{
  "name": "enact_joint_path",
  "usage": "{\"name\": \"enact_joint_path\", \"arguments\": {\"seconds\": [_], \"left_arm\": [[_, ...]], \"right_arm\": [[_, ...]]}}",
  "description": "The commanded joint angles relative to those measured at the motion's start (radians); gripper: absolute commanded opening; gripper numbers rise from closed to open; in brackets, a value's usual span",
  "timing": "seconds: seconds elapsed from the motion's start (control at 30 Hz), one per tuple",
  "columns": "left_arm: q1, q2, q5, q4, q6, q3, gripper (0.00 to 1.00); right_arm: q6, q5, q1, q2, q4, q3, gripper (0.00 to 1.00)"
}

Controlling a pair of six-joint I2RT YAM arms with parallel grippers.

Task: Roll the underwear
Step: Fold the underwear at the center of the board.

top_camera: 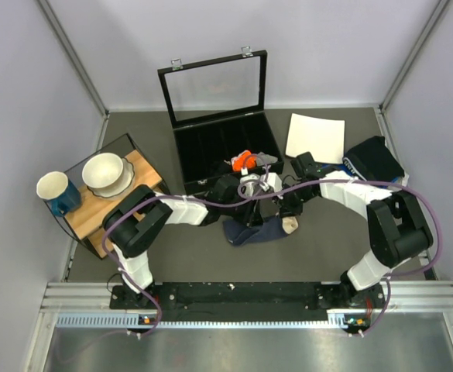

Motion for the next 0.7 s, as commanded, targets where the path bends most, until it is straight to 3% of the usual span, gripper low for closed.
{"name": "enact_joint_path", "arguments": {"seconds": [0.0, 0.33, 0.47, 0.67], "left_arm": [[0.000, -0.051, -0.073, -0.015, 0.031, -0.052, 0.46], [0.059, -0.354, -0.274, 0.036, -0.026, -0.170, 0.54], [0.064, -0.416, -0.232, 0.040, -0.026, -0.199, 0.54], [0.007, -0.471, -0.116, 0.191, -0.136, -0.308, 0.52]], "right_arm": [[0.072, 0.025, -0.016, 0.053, 0.056, 0.053, 0.00], [0.082, 0.028, -0.014, 0.092, 0.066, 0.045, 0.00], [0.097, 0.039, -0.014, 0.113, 0.072, 0.050, 0.00], [0.117, 0.040, -0.014, 0.130, 0.078, 0.051, 0.00]]}}
